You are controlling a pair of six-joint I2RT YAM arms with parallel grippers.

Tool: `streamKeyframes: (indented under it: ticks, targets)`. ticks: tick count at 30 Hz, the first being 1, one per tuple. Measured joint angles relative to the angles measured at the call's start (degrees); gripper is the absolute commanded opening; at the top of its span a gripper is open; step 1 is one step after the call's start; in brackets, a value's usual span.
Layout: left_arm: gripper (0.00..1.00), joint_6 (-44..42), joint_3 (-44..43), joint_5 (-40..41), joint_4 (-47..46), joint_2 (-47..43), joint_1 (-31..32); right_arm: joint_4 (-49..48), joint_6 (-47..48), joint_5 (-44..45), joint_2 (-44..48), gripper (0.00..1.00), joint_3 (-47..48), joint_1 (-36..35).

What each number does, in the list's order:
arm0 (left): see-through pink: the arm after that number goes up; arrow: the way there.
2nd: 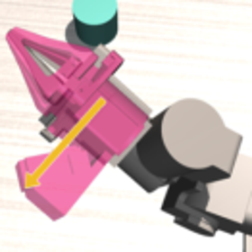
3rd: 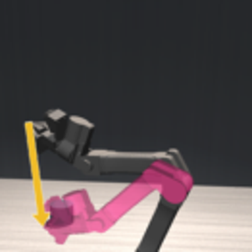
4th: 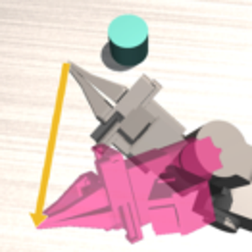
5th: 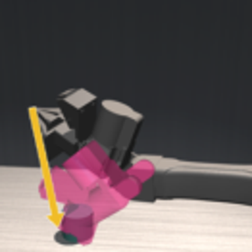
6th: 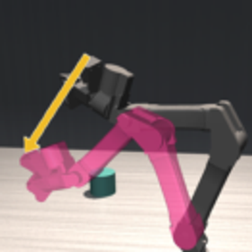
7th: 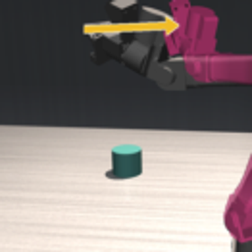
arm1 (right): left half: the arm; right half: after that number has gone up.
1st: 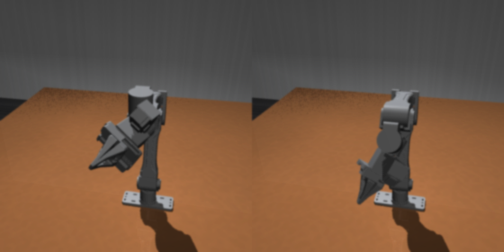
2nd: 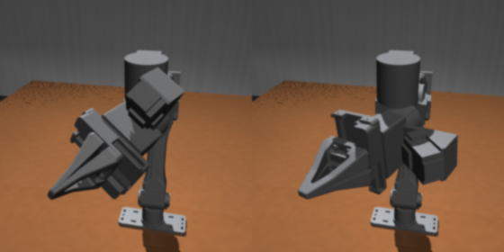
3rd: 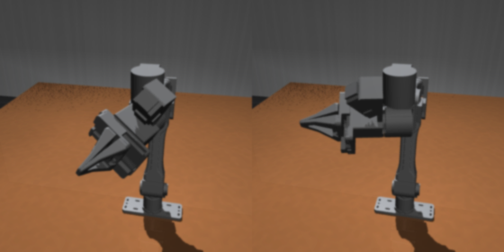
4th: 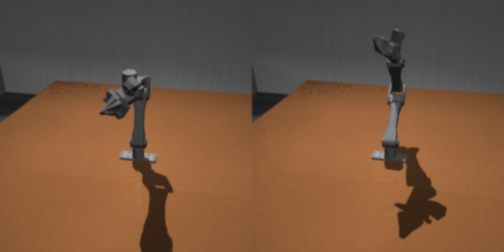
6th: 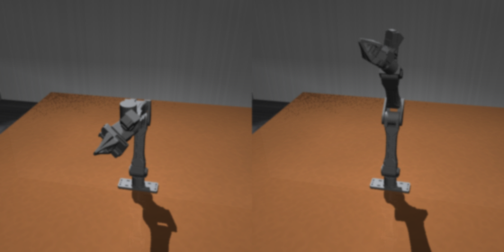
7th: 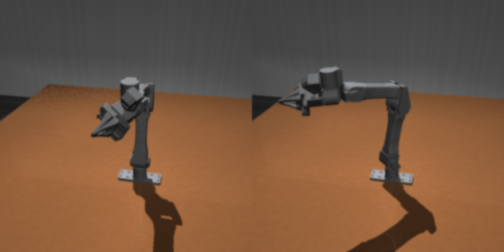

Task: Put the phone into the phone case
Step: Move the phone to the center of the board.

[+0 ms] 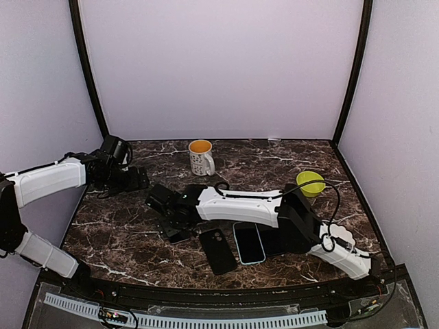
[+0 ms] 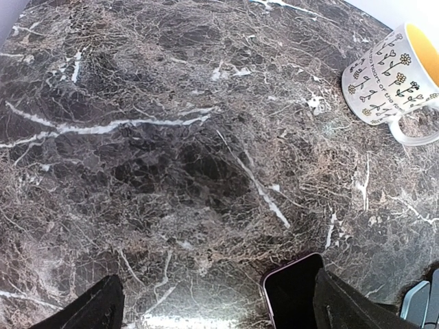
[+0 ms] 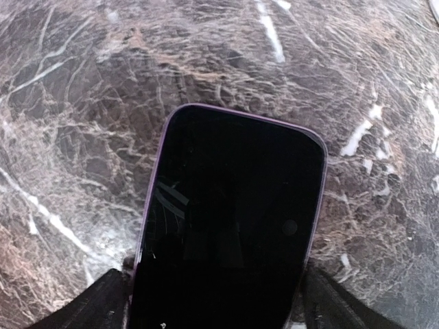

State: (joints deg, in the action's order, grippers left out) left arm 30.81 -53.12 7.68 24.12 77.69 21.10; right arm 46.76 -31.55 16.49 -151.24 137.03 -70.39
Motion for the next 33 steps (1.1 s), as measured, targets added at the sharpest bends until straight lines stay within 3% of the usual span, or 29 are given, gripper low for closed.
streamKeyframes:
  ticks: [3, 11, 20, 23, 33]
  targets:
    - [0.99, 0.0, 0.0, -0.8, -0.1, 0.0, -0.3, -0.2, -0.1, -0.3, 0.2, 0.70, -0.7, 0.5]
    - [0.99, 0.0, 0.0, -2.0, -0.1, 0.0, -0.7, -1.6, 3.0, -4.9, 4.2, 0.72, -6.9, 4.5]
    - [0.99, -0.2, 0.0, -2.8, -0.3, 0.0, -1.0, 3.1, 7.9, -5.5, 4.3, 0.92, -6.4, 10.1]
    - [0.99, -0.2, 0.0, -3.1, -0.3, 0.0, -1.1, 4.3, 8.0, -5.4, 4.1, 0.92, -5.6, 10.4]
    - [0.99, -0.2, 0.0, -4.0, -0.5, 0.0, -1.3, 5.6, 6.2, -5.0, 2.5, 0.53, -2.5, 10.4]
